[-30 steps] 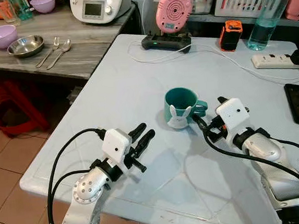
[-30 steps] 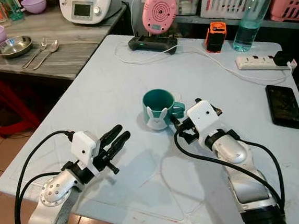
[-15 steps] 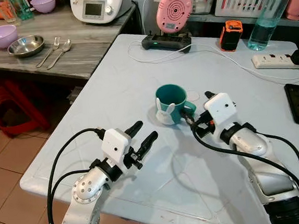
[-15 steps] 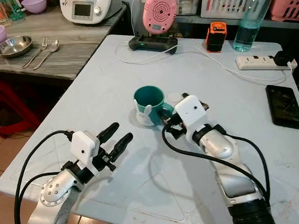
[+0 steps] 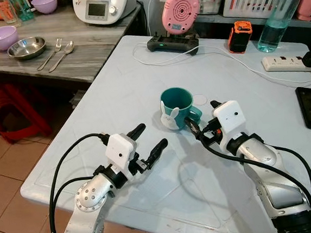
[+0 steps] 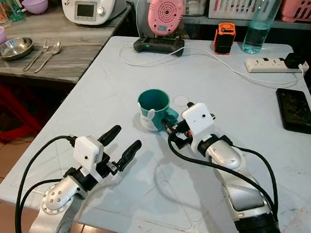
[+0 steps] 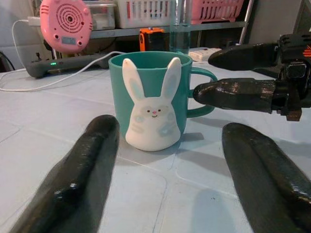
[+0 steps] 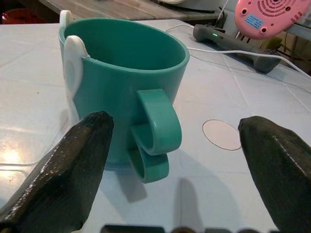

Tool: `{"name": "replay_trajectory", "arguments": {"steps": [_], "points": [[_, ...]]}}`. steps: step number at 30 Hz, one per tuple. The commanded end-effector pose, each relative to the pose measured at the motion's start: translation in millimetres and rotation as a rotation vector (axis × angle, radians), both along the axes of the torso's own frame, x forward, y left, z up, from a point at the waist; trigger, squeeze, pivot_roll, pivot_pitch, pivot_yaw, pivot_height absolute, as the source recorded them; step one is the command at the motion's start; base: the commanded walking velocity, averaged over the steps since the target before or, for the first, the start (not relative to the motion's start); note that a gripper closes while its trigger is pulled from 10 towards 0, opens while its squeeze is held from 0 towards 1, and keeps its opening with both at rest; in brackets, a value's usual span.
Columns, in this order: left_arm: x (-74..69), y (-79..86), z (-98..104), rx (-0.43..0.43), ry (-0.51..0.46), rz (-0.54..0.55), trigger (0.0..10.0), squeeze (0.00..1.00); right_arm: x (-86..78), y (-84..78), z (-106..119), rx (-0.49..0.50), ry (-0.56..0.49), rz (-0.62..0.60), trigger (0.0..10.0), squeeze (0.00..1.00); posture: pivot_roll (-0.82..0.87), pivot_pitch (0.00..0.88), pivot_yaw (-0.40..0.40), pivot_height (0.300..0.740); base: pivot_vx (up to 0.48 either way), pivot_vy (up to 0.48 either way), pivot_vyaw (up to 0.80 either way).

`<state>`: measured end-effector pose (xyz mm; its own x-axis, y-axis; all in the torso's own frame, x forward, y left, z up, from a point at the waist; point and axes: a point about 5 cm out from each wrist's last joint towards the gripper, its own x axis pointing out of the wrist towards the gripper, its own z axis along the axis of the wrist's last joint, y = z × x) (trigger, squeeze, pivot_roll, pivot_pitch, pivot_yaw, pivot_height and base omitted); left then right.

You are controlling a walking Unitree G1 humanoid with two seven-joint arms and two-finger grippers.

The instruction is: Setting the table

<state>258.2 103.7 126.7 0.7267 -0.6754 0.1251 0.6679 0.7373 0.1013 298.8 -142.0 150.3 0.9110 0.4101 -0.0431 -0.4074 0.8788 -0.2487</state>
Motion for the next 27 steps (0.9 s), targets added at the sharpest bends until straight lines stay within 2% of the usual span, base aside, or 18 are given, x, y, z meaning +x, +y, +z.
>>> {"name": "replay_trajectory", "arguments": {"steps": [1, 2, 15, 16, 17, 18, 27], "points": [[0.3, -0.2, 2, 0.005, -0.007, 0.000, 10.0, 1.00, -1.0, 0.4, 3, 0.016, -0.007, 0.001, 4.4, 0.00, -0.08, 0.117, 0.031, 0.740, 0.000, 0.000, 0.00], [0.3, -0.2, 2, 0.006, -0.007, 0.000, 10.0, 1.00, -0.7, 0.8, 3, 0.022, -0.006, 0.005, 0.0, 0.00, -0.08, 0.117, 0.031, 0.740, 0.000, 0.000, 0.00], [0.9, -0.9, 0, 0.028, -0.004, 0.011, 10.0, 1.00, 4.4, 6.9, 3, 0.087, 0.013, 0.031, 0.0, 0.00, -0.08, 0.117, 0.031, 0.740, 0.000, 0.000, 0.00], [0.9, -1.0, 0, 0.032, -0.004, 0.011, 10.0, 0.93, 4.7, 7.2, 3, 0.092, 0.016, 0.032, 0.0, 0.00, -0.08, 0.117, 0.031, 0.740, 0.000, 0.000, 0.00], [0.8, -1.0, 0, 0.036, -0.004, 0.011, 10.0, 0.67, 5.0, 7.5, 2, 0.097, 0.019, 0.034, 0.0, 0.00, -0.08, 0.117, 0.031, 0.740, 0.000, 0.000, 0.00], [0.8, -1.0, 0, 0.037, -0.004, 0.011, 10.0, 0.00, 5.1, 7.6, 2, 0.098, 0.019, 0.035, 0.0, 0.00, -0.08, 0.117, 0.031, 0.740, 0.000, 0.000, 0.00], [0.3, -1.1, -1, 0.049, -0.006, 0.016, 10.0, 0.00, 6.6, 10.8, -1, 0.136, 0.047, 0.058, 0.0, 0.00, -0.07, 0.118, 0.029, 0.740, 0.000, 0.000, 0.00]]}}
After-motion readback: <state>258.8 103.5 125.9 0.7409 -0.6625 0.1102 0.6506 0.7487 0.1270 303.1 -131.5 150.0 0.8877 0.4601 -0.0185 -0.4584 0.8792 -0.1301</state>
